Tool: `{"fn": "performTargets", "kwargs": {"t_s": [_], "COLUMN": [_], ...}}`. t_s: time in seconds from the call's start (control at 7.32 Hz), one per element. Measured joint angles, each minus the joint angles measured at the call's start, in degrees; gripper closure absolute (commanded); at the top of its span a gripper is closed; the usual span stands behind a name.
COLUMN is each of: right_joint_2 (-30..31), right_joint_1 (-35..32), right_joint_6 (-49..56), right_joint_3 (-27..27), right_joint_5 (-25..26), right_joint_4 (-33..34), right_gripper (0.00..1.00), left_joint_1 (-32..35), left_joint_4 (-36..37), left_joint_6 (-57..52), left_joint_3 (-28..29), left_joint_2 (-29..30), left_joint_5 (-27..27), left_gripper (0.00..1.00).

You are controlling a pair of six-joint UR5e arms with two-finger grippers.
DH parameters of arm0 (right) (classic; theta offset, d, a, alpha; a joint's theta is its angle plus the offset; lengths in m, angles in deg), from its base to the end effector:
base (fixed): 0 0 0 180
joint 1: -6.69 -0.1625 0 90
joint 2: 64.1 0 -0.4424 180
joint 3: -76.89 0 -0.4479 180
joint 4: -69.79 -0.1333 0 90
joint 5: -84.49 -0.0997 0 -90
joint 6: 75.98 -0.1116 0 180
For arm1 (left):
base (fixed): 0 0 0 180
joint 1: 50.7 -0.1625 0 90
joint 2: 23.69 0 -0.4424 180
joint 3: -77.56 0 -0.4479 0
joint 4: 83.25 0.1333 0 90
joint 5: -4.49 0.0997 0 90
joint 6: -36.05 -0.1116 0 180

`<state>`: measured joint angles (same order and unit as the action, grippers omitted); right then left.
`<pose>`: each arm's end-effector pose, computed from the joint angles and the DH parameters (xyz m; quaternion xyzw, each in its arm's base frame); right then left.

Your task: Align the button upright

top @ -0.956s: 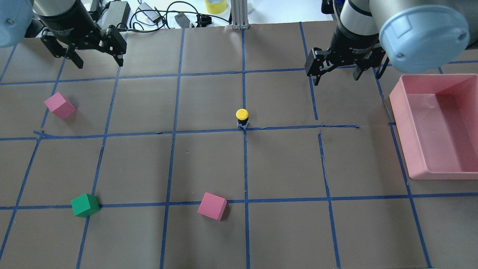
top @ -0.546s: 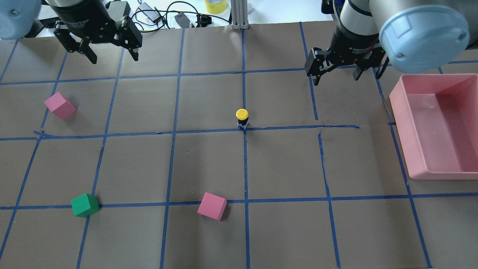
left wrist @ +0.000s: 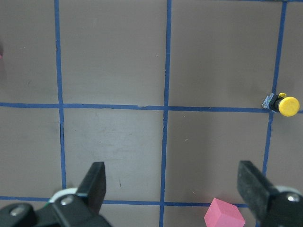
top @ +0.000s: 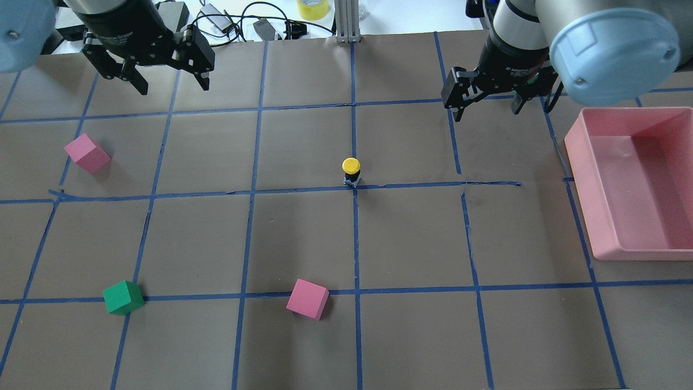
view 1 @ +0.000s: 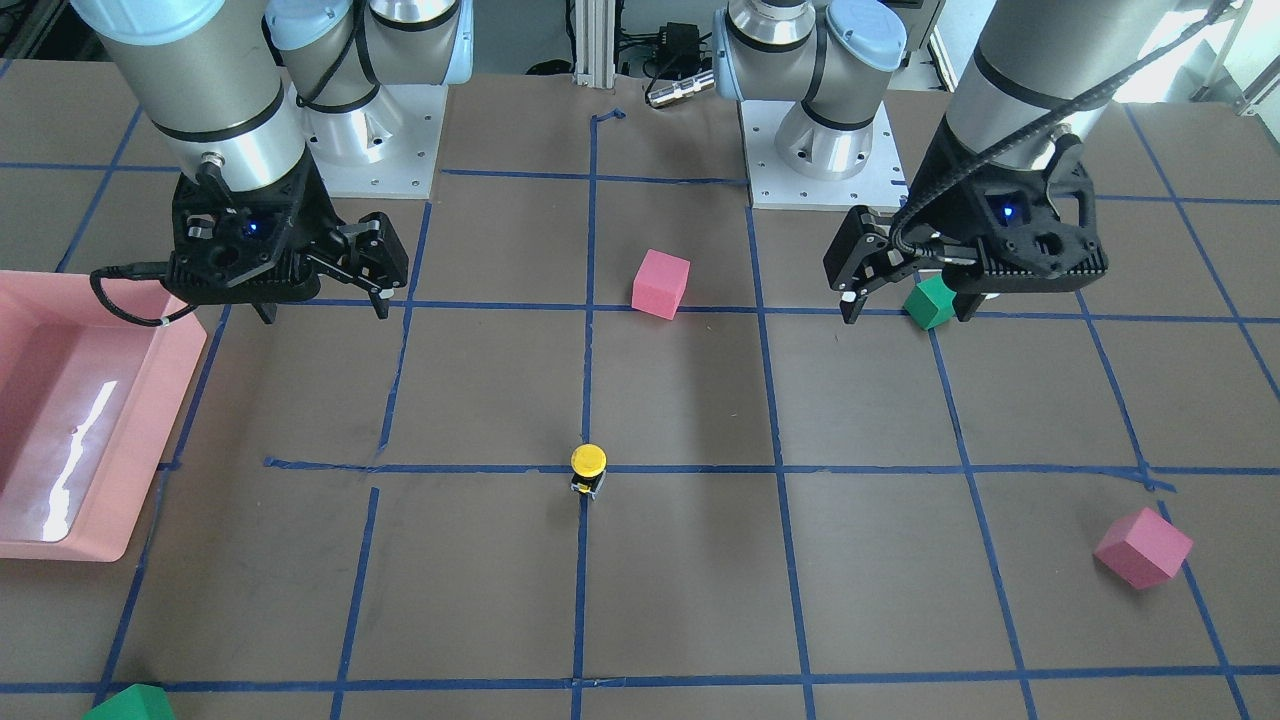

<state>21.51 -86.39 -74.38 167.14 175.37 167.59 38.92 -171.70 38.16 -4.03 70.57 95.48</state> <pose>0.1629 -0.5781 0.4614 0.0406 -0.9988 0.0277 0.0073 -0.1275 -0.5907 0.5350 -0.0221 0.9985 -0.0498 0.0079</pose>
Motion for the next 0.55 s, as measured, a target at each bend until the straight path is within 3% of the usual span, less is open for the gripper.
{"fn": "performTargets", "kwargs": {"t_s": [0.55], "right_joint_2": [0.00], "right_joint_1": [0.00], "right_joint_6": [0.01], "right_joint_3": [0.01], "right_joint_5": [0.05], "right_joint_4": [-0.04], "right_gripper": [0.00], "left_joint_1": [-0.31], "left_joint_4": [5.10], "left_joint_6": [-0.41], "left_joint_3": [-3.68], "left_joint_2": [-2.05], "left_joint_5": [0.30], "left_gripper": [0.00]}}
